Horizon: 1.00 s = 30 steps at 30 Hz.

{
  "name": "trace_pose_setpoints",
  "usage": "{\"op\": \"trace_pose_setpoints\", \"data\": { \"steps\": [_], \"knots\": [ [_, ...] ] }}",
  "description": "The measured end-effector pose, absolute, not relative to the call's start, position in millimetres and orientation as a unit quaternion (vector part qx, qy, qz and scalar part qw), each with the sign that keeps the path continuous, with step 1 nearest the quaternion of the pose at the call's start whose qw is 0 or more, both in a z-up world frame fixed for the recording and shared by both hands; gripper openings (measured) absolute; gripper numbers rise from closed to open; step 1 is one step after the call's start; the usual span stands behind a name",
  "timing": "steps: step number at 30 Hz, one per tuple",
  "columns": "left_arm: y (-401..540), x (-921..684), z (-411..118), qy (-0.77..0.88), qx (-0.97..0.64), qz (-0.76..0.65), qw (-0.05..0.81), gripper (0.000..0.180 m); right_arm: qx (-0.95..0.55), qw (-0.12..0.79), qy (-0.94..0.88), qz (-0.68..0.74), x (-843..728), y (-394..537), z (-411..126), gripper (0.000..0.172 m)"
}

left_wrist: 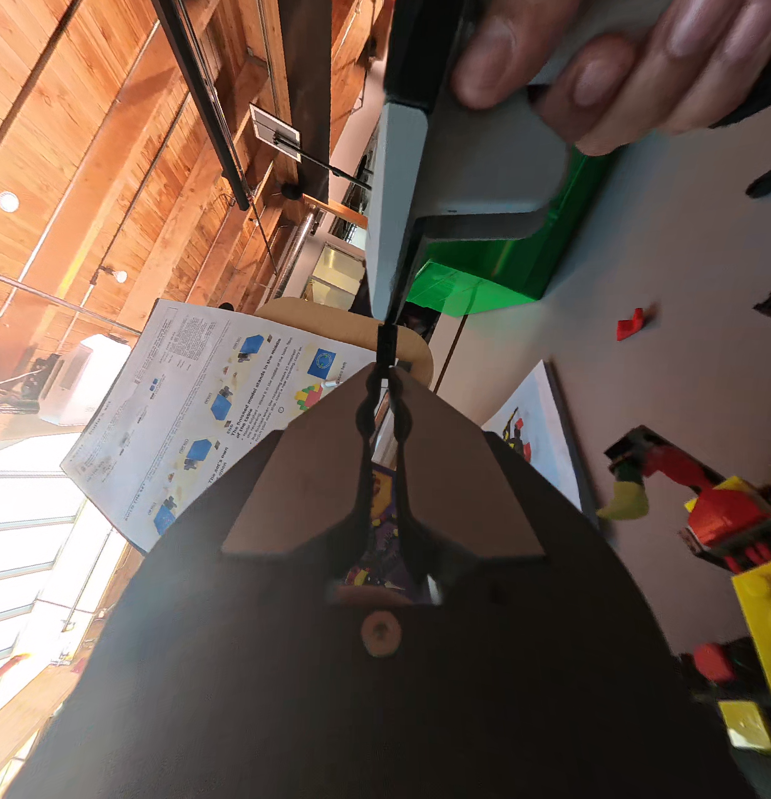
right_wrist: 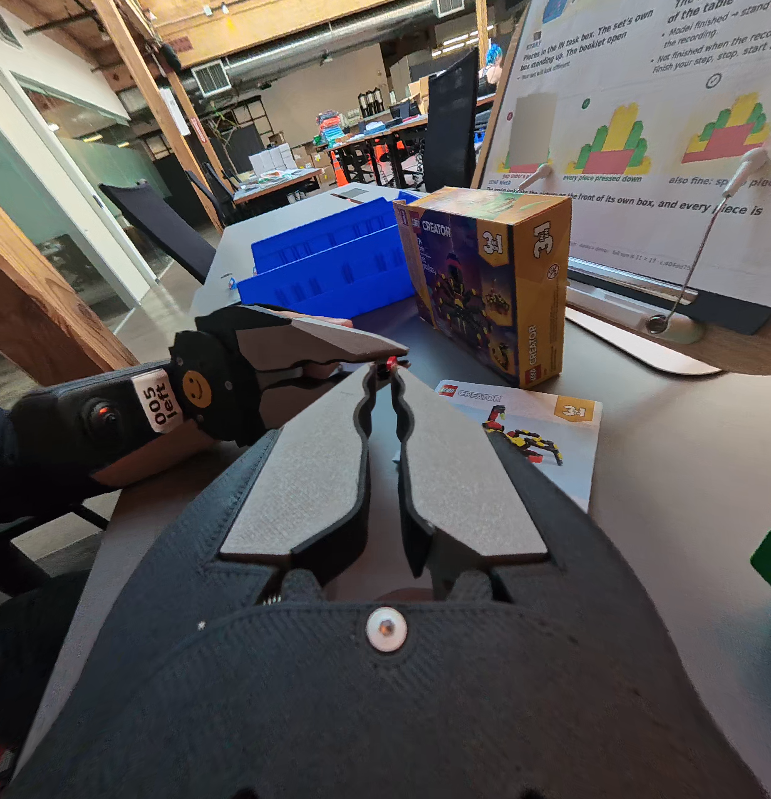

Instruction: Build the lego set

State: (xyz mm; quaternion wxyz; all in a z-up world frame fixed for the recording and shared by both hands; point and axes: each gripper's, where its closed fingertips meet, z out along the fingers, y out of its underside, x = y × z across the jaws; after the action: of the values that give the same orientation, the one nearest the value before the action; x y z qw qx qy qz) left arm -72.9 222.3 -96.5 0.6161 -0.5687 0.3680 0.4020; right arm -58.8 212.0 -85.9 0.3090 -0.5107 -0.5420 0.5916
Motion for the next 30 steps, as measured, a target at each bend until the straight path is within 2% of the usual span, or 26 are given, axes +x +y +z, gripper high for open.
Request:
{"op": "trace_pose_setpoints", "data": {
  "steps": [6,10,16,18,20,24,30],
  "knots": [
    [219.9,-72.9,-91.1,0.367,-0.556,0.415,0.62,0.0,-0.5,0.308,-0.548,0.595,-57.0,207.7,-82.4,0.003],
    [219.3,-72.4,-86.5,0.373,-0.535,0.443,0.615,0.0,-0.502,0.237,-0.512,0.656,-53.6,204.6,-76.4,0.012],
    [219.4,-69.8,-80.9,0.382,-0.507,0.482,0.604,0.0,-0.524,0.174,-0.468,0.69,-53.2,209.7,-78.5,0.015],
    [219.6,-67.7,-79.8,0.388,-0.497,0.495,0.598,0.0,-0.523,0.159,-0.461,0.699,-53.3,207.9,-78.1,0.014],
    [219.6,-65.9,-79.0,0.391,-0.491,0.502,0.594,0.0,-0.521,0.145,-0.456,0.707,-52.8,206.0,-77.7,0.006],
    [219.3,-65.9,-78.3,0.388,-0.492,0.496,0.601,0.0,-0.516,0.136,-0.45,0.716,-52.1,205.1,-76.6,0.005],
    [220.8,-70.3,-82.0,0.354,-0.527,0.444,0.631,0.002,-0.521,0.186,-0.482,0.679,-53.9,207.5,-81.2,0.003]
  ]
}}
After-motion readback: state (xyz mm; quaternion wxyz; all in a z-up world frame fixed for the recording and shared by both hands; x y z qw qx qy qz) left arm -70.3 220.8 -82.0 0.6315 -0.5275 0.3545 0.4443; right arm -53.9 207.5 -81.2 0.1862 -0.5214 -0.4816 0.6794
